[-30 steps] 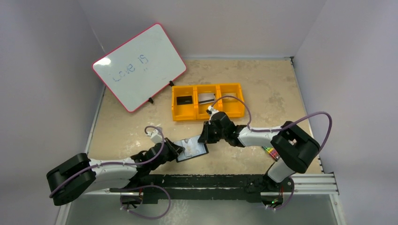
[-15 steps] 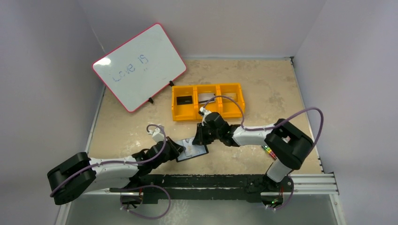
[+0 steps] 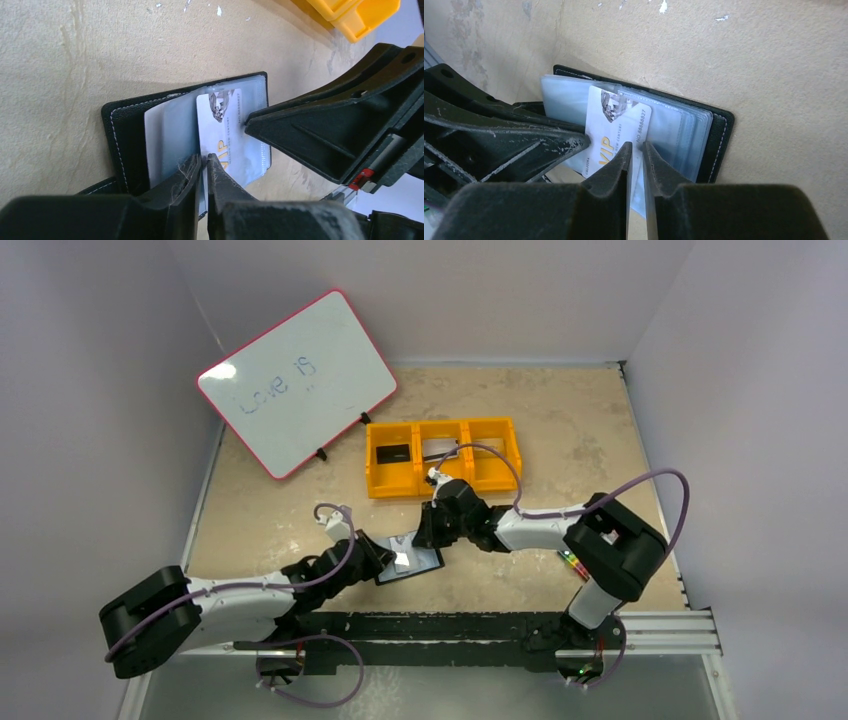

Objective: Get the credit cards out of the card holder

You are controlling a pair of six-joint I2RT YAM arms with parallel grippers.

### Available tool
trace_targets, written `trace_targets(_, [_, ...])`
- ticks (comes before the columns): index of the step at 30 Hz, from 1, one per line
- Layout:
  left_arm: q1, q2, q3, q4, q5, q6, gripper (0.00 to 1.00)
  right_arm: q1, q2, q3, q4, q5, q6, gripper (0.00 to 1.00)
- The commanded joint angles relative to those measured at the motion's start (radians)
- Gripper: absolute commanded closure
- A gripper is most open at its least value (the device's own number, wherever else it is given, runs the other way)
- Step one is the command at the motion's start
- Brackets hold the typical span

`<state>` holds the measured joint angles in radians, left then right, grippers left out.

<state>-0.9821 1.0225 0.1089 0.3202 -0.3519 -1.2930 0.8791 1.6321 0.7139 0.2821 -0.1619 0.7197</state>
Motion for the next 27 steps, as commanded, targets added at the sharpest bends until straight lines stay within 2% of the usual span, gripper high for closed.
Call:
trace_targets(1, [0.005, 0.01, 0.047, 0.076, 0.014, 0.029, 0.86, 0.002, 0.059, -0.005, -0.003, -0.043, -0.019, 0.83])
trace_targets(4, [0.007, 0.02, 0.061, 0.109, 0.025, 0.025, 0.8, 0.003, 0.072, -0.011, 0.011, -0.05, -0.004, 0.83])
trace_targets(12, [0.019, 0.037, -0.049, 0.317, 0.014, -0.069, 0.74, 0.002, 0.065, -0.007, -0.044, -0.021, -0.012, 0.84])
trace_targets(15, [0.02, 0.051, -0.045, 0.294, 0.01, -0.071, 0.77, 0.002, 0.064, -0.004, -0.043, -0.018, -0.007, 0.84])
trace_targets(17, [0.021, 0.057, -0.044, 0.279, 0.01, -0.071, 0.87, 0.003, 0.064, -0.002, -0.045, -0.016, -0.006, 0.84])
trace_targets(20, [0.02, 0.042, -0.028, 0.195, -0.001, -0.069, 1.0, 0.002, 0.063, -0.001, -0.059, 0.002, -0.003, 0.84])
trace_targets(27, [0.021, -0.114, 0.025, -0.155, -0.101, -0.042, 1.0, 0.002, 0.05, 0.003, -0.121, 0.042, 0.006, 0.84])
